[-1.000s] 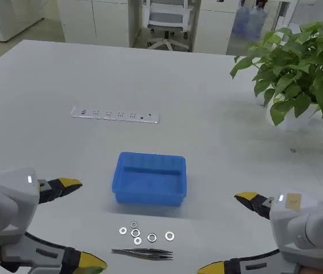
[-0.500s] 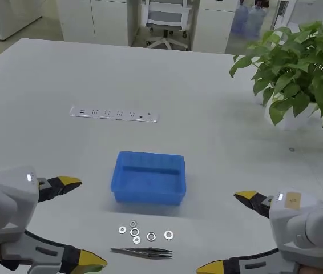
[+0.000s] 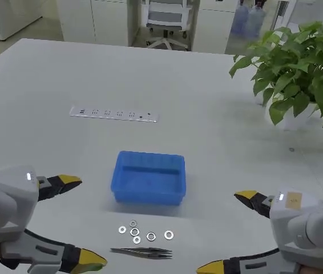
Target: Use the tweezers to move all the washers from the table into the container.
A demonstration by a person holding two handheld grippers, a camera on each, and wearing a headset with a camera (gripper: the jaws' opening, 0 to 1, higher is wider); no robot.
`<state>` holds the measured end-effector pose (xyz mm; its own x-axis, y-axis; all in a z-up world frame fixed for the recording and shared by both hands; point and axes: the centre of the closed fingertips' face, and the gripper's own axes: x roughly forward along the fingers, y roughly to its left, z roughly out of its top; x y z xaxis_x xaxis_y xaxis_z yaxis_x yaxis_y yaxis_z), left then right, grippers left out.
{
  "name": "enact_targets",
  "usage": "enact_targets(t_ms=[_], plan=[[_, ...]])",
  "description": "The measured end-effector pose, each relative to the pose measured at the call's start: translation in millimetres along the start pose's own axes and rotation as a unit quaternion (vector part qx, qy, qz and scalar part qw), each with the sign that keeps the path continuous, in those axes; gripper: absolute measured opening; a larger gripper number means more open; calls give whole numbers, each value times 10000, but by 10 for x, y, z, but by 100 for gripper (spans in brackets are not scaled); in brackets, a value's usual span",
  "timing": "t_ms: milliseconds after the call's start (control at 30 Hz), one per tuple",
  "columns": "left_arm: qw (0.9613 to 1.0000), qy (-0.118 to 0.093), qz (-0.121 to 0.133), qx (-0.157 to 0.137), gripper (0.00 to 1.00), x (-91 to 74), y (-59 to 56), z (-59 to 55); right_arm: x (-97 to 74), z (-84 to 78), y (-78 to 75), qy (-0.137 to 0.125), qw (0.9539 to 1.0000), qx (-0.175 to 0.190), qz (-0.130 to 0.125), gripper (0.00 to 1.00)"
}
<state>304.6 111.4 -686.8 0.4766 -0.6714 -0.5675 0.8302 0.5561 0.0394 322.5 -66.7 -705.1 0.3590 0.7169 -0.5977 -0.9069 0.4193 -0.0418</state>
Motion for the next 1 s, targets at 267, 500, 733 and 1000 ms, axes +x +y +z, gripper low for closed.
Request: enact_targets(t_ms=[267,500,733,1000], plan=[[10000,-9,10,14,99,0,10,13,-5,12,-3,-16,10000,-13,-11,100],[10000,1,23,35,99,-5,17,8,-4,5,-3,-16,10000,-24,-3,100],[10000,34,5,57,98,-6,10,-9,0,7,-2,-1,10000,-50,8,100],[9998,138,-14,125,98,3,19,-43,11,15,-2,22,9999,-121,30,100]])
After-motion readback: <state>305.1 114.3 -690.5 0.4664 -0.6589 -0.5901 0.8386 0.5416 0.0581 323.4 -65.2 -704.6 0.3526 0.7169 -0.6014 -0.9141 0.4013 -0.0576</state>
